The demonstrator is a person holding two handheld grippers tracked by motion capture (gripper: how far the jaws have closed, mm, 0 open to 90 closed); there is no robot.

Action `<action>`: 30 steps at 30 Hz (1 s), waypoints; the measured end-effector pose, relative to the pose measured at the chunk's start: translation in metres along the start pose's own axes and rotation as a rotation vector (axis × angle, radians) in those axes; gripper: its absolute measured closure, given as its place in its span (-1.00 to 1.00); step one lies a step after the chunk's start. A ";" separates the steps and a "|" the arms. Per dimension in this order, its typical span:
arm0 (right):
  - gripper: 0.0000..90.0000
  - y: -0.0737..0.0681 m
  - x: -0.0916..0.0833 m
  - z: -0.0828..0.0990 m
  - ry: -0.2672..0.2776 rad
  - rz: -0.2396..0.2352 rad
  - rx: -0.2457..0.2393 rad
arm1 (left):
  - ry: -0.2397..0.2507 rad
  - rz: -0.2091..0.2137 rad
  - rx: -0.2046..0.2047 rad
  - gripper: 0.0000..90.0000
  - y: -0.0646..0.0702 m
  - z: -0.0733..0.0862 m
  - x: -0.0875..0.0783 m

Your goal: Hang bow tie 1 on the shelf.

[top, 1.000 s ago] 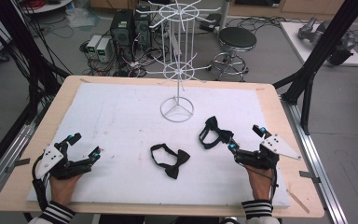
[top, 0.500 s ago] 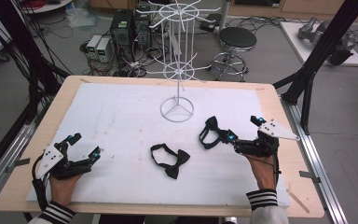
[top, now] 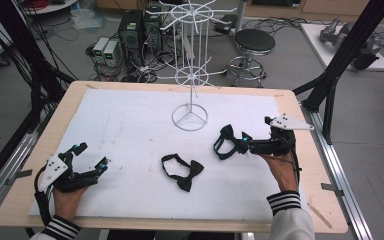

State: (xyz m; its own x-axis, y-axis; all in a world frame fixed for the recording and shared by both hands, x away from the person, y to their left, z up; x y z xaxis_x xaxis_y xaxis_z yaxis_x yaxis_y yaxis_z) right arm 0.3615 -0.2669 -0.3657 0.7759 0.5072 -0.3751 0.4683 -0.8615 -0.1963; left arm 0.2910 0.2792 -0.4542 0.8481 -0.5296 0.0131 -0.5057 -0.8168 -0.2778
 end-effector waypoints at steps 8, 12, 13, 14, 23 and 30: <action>-0.98 0.002 0.014 -0.007 -0.062 0.000 -0.001 | 0.001 0.000 -0.003 -0.74 0.000 0.000 0.000; -0.98 0.003 0.019 -0.011 -0.090 0.002 -0.001 | 0.002 0.002 -0.002 -0.74 0.000 0.000 0.000; -0.98 0.003 0.020 -0.012 -0.094 0.003 -0.004 | 0.001 0.002 -0.003 -0.74 0.000 0.000 0.000; -0.98 0.003 0.021 -0.012 -0.101 0.004 -0.002 | 0.002 0.001 -0.003 -0.74 0.000 0.000 0.000; -0.98 0.007 0.032 -0.015 -0.175 0.010 -0.006 | 0.003 0.003 -0.002 -0.74 0.000 0.000 0.000; -0.97 0.006 0.044 -0.016 -0.261 0.013 -0.025 | 0.002 0.004 -0.003 -0.74 0.000 0.000 0.000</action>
State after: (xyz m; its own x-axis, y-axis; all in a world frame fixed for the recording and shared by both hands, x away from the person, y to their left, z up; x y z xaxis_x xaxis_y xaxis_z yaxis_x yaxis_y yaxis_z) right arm 0.4047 -0.2493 -0.3687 0.6480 0.4705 -0.5989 0.4723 -0.8652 -0.1685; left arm 0.2911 0.2793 -0.4543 0.8459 -0.5331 0.0140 -0.5093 -0.8154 -0.2754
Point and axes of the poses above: each handheld gripper's, and its own axes: x roughly forward along the jaws, z roughly out of its underside, y roughly to its right, the point moved 3 cm from there along x, roughly forward along the jaws, and after that the axes turned 15 degrees about x, right-handed, at the moved point
